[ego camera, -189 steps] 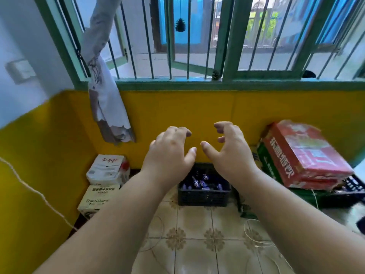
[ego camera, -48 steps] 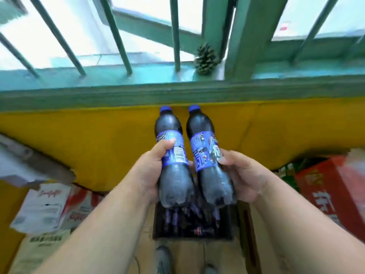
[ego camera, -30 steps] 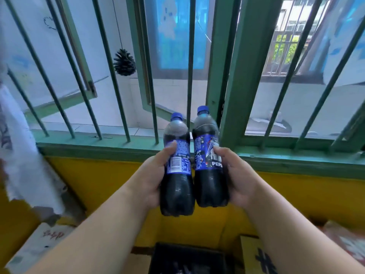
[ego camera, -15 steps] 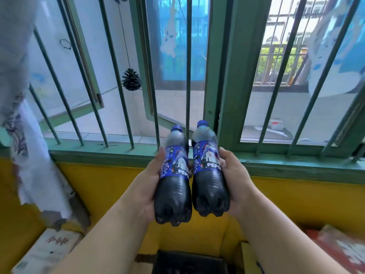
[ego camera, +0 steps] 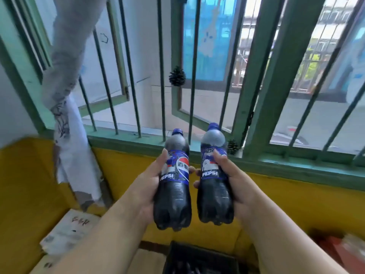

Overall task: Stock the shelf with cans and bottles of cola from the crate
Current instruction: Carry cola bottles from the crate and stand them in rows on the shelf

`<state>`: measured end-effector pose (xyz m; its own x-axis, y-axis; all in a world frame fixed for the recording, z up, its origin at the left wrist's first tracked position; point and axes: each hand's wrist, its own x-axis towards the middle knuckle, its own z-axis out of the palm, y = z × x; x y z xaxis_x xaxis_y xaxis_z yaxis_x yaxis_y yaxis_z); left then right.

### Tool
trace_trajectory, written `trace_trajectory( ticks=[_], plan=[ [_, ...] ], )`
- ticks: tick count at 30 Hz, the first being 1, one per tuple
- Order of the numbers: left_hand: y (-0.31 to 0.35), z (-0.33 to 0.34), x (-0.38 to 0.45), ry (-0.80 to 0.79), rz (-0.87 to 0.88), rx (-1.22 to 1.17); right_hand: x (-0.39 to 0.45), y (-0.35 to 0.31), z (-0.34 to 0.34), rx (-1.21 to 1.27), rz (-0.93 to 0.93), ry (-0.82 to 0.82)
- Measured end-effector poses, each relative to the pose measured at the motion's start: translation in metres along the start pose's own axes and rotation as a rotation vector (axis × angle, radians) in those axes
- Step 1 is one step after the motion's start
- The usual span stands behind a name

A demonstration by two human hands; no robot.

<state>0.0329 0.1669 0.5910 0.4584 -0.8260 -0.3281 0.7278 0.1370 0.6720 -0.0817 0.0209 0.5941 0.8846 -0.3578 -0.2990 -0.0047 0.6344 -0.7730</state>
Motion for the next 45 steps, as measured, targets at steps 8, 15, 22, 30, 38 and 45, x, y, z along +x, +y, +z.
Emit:
trace_trajectory(
  ticks=[8,15,22,30,38,45],
  plan=[
    [0.039,-0.091,-0.087,0.351,0.323,0.064,0.039,0.073,0.103,-0.089,0.146,-0.085],
    [0.038,-0.127,-0.144,0.635,0.46,0.013,0.054,0.114,0.159,-0.209,0.325,-0.325],
    [0.001,-0.108,-0.185,0.874,0.688,0.001,0.042,0.136,0.179,-0.389,0.368,-0.643],
    [-0.082,-0.07,-0.222,1.358,0.827,-0.033,0.0,0.166,0.171,-0.587,0.46,-0.95],
    [-0.158,-0.012,-0.305,1.615,0.986,-0.123,-0.102,0.202,0.18,-0.589,0.542,-1.235],
    [-0.222,0.024,-0.385,1.736,1.1,-0.106,-0.211,0.225,0.189,-0.559,0.514,-1.393]
  ],
)
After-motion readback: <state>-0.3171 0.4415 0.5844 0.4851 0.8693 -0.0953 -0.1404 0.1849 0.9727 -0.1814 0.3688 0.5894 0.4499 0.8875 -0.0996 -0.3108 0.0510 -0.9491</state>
